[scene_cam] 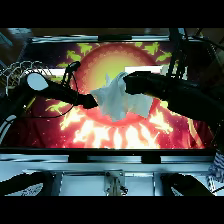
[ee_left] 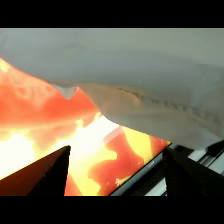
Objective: Fold the shirts.
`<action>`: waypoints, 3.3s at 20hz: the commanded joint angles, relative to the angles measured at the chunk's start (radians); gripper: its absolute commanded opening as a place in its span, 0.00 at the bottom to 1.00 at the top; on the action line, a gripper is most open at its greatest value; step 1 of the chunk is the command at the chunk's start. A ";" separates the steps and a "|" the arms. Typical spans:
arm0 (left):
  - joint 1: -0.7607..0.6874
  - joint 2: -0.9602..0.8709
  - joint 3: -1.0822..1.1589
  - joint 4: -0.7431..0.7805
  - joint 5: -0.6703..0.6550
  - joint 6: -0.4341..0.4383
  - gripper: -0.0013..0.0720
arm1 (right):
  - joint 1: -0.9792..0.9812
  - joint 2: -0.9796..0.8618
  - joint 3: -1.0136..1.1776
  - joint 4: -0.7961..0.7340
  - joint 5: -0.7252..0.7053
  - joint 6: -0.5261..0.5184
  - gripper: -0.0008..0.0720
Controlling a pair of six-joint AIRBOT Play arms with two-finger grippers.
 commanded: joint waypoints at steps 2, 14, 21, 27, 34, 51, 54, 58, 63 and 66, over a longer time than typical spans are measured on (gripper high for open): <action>-0.100 -0.001 -0.062 0.035 0.279 -0.075 1.00 | 0.000 0.000 0.002 -0.020 0.005 0.002 0.08; -0.173 -0.063 -0.064 0.037 0.369 0.060 1.00 | 0.000 0.000 0.002 -0.060 0.005 0.002 0.08; -0.171 -0.097 -0.064 0.036 0.533 0.110 0.21 | 0.000 0.000 0.002 -0.055 0.024 0.002 0.08; -0.092 0.011 0.074 0.036 0.612 0.163 0.08 | 0.000 0.000 0.056 -0.173 0.073 -0.110 0.08; 0.001 0.313 0.547 0.035 0.568 0.172 0.08 | 0.000 0.000 0.431 -0.211 0.222 0.077 0.08; 0.002 0.240 -0.092 0.426 -0.248 -0.256 0.08 | 0.000 -0.500 0.467 0.135 -1.007 -0.324 0.08; 0.002 0.169 -0.172 0.321 -0.093 -0.285 0.09 | 0.000 -0.606 0.467 0.135 -1.004 -0.343 0.08; 0.017 0.117 -0.138 0.302 0.072 -0.266 0.87 | 0.000 -0.692 0.467 0.132 -0.933 -0.308 0.09; 0.137 0.117 0.063 0.478 -0.079 -0.133 0.86 | -0.001 -0.736 0.467 0.124 -0.745 -0.251 0.54; 0.179 0.117 0.090 0.482 -0.190 -0.148 0.86 | -0.029 -0.732 0.472 0.056 -0.761 -0.240 0.79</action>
